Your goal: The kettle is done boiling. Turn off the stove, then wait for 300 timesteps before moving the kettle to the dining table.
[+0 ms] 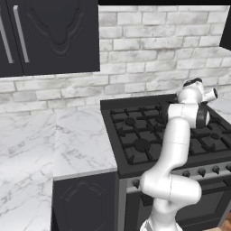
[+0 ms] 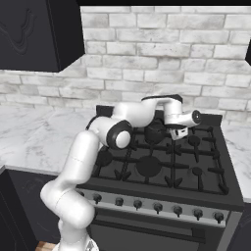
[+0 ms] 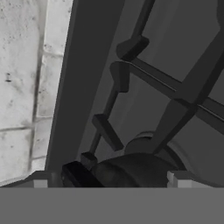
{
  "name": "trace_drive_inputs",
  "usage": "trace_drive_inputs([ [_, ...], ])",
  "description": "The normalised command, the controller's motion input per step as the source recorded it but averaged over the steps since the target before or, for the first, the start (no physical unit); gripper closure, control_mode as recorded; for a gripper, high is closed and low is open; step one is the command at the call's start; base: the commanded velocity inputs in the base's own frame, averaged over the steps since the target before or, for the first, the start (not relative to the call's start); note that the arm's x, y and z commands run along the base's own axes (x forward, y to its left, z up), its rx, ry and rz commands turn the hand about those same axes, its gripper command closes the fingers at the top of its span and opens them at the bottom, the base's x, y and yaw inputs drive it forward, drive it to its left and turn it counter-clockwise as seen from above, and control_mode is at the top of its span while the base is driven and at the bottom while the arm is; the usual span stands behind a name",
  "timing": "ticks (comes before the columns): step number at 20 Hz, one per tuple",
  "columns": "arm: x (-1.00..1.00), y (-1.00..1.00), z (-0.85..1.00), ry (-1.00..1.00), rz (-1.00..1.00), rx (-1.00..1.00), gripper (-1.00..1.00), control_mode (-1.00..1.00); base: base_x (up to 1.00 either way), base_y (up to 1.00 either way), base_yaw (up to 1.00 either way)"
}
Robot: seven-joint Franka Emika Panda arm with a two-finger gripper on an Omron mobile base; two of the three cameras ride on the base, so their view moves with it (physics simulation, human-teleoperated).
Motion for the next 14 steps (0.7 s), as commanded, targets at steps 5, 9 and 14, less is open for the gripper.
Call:
trace_drive_inputs([
  [5,0.07,0.0,-0.06,0.0,0.06,0.0,-1.0,-1.0,0.0,0.0,0.0],
  [9,0.04,0.0,-0.04,0.0,0.07,0.0,-1.0,-1.0,0.0,0.0,0.0],
  [14,0.0,0.0,-0.02,0.0,0.06,0.0,-1.0,-1.0,0.0,0.0,0.0],
])
